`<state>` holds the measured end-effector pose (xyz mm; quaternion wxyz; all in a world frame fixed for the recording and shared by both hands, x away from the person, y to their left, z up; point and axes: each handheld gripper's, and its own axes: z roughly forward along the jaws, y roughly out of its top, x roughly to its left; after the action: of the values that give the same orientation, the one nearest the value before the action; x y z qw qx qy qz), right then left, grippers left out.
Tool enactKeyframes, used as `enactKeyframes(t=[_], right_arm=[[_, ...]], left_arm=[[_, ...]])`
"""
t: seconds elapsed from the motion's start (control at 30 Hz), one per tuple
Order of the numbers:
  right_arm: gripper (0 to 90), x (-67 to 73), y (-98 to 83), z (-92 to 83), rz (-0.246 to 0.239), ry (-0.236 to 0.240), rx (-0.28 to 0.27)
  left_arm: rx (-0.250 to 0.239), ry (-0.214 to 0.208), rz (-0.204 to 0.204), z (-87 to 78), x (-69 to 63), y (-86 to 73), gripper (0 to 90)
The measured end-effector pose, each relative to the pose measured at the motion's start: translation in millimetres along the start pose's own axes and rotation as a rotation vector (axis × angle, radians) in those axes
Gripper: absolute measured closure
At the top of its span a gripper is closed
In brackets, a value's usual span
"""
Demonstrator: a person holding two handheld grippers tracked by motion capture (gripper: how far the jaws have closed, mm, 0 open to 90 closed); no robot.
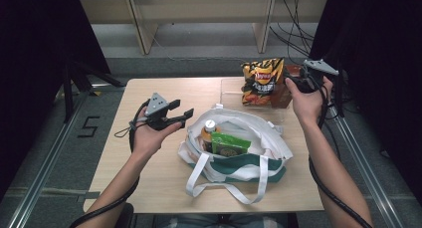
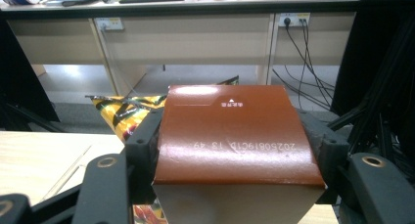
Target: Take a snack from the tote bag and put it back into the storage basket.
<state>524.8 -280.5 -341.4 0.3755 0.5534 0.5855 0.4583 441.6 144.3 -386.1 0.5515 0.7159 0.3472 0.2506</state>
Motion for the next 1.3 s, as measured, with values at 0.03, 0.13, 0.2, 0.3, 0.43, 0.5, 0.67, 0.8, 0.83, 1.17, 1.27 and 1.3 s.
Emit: enactKeyframes(t=[0.03, 0.13, 0.2, 0.3, 0.43, 0.5, 0.67, 0.8, 0.83, 1.17, 1.27, 1.3], right_arm=[[38.7, 0.1, -0.7, 0.6, 0.001, 0.000, 0.005], [38.7, -0.4, -3.5, 3.7, 0.000, -0.004, 0.007], [38.7, 0.0, -5.1, 4.7, 0.000, -0.007, 0.018], [38.6, 0.0, -7.0, 7.1, 0.003, -0.003, 0.028], [38.5, -0.4, -9.9, 10.6, 0.014, -0.011, 0.040], [38.5, -3.5, -11.5, 12.7, -0.021, -0.009, 0.044], [38.4, -1.5, -15.2, 15.2, 0.006, -0.019, 0.053], [38.4, -1.5, -17.5, 17.2, 0.010, -0.023, 0.067], [38.4, -1.6, -18.1, 18.0, 0.012, -0.023, 0.068], [38.2, -1.9, -24.7, 23.2, 0.005, -0.026, 0.099], [38.2, -2.9, -26.1, 24.3, -0.006, -0.027, 0.103], [38.2, -5.3, -26.5, 25.4, -0.030, -0.023, 0.097]], left_arm=[[0.000, 0.001, -0.002, -0.1, 0.0, 0.1, 38.5], [-0.001, 0.001, -0.002, -0.5, 0.1, 0.3, 38.5], [-0.001, 0.000, -0.002, -0.5, 0.0, 0.2, 38.5], [-0.002, 0.000, -0.002, -0.4, 0.2, 0.2, 38.5], [-0.003, 0.003, -0.003, -0.7, 0.4, 0.1, 38.5], [-0.002, 0.003, -0.004, -0.7, 0.4, -0.1, 38.5], [-0.002, 0.002, -0.001, -0.7, 0.3, 0.2, 38.5], [-0.001, 0.001, -0.001, -0.5, 0.3, 0.1, 38.5], [-0.001, 0.001, -0.001, -0.4, 0.2, 0.1, 38.5], [-0.005, 0.001, -0.002, -0.8, 0.4, 0.1, 38.5], [-0.003, 0.001, -0.001, -0.6, 0.4, 0.0, 38.5], [-0.003, 0.000, -0.001, -0.5, 0.4, 0.0, 38.4]])
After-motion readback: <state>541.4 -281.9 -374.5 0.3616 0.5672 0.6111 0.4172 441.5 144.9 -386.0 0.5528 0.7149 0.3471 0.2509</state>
